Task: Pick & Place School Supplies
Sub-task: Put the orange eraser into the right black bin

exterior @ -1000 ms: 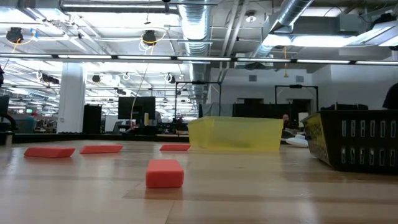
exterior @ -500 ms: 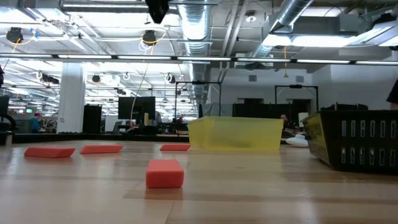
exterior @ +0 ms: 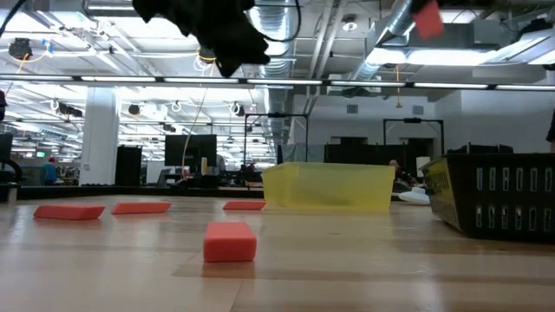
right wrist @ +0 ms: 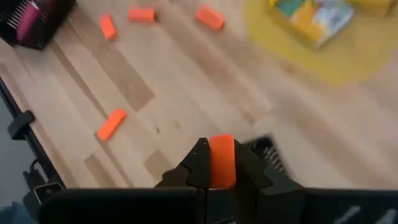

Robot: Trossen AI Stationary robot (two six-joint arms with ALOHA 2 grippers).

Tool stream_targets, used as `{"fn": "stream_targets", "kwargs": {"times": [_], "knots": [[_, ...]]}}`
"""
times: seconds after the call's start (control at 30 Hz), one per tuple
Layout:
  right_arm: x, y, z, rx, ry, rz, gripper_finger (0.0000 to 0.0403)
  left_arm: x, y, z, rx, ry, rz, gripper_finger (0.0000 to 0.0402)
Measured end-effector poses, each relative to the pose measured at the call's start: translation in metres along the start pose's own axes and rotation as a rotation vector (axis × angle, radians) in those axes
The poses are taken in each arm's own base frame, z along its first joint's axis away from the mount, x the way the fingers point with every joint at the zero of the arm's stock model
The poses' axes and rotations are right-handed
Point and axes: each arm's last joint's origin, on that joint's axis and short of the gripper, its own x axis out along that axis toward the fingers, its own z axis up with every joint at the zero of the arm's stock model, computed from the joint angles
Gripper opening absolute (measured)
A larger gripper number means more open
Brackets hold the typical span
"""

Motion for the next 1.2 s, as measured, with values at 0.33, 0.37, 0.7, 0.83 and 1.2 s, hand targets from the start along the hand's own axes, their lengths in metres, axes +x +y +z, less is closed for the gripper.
{"fn": "stream_targets", "kwargs": {"times": [0.33, 0.37, 0.7, 0.83, 1.2], "knots": [[0.046, 0.0, -0.055, 0.169, 0.031, 0.063, 0.0025, 0.02, -0.002, -0.007, 0.006, 0.024, -0.022, 0.0116], [0.049, 0.0, -0.058, 0.177, 0.033, 0.063, 0.0025, 0.02, -0.002, -0.006, 0.007, 0.022, -0.022, 0.0115], [0.062, -0.006, -0.072, 0.188, 0.063, 0.073, 0.0025, 0.02, -0.001, -0.006, 0.003, 0.017, -0.019, 0.0113], [0.065, -0.007, -0.074, 0.189, 0.073, 0.073, 0.0025, 0.02, -0.001, -0.006, 0.004, 0.014, -0.019, 0.0111], [0.085, -0.014, -0.087, 0.242, 0.105, 0.127, 0.0025, 0.02, -0.001, -0.005, 0.004, 0.01, -0.019, 0.0113]]}}
